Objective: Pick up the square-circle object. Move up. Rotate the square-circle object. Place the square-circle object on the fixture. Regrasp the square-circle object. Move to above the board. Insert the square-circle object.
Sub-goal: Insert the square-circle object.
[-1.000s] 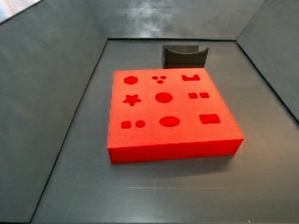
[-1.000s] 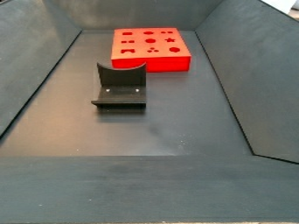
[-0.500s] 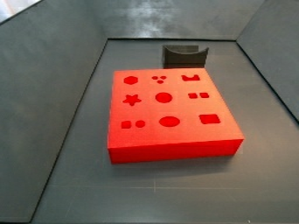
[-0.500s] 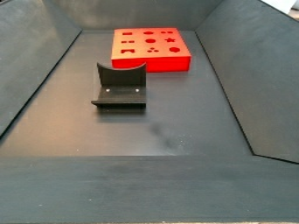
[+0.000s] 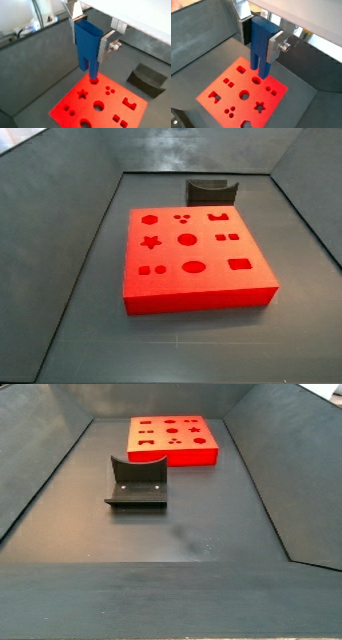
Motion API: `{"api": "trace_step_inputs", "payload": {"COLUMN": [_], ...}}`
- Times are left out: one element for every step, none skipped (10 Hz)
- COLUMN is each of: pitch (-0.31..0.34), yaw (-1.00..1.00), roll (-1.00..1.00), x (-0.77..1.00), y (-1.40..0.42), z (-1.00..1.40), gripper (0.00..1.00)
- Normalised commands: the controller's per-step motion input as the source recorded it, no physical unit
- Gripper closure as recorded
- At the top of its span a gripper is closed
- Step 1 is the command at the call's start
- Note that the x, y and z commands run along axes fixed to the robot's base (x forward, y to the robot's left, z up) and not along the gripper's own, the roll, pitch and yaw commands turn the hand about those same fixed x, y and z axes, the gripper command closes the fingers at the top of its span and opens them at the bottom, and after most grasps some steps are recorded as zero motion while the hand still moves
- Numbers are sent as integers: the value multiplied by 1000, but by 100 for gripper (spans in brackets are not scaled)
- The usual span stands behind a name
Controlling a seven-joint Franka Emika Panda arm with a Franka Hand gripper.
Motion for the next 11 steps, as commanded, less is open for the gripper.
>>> {"api": "trace_step_inputs", "payload": {"pitch": [-51, -11, -76, -51, -36, -87, -83, -76, -144, -201, -227], "yaw": [803, 680, 274, 180, 77, 0, 0, 94, 137, 211, 229], "roll": [0, 0, 0, 0, 0, -103, -166, -171, -144, -90, -37], "x": [0, 60, 0, 0, 0, 0, -46, -69, -131, -54, -54], "y": [-80, -320, -469, -480, -406, -129, -23, 0, 0, 0, 0], "z": [-1000, -989, -1000, -1000, -1000, -857, -771, -754, -700, -709, -743], "gripper": [100, 100, 100, 100, 100, 100, 100, 100, 100, 100, 100]}}
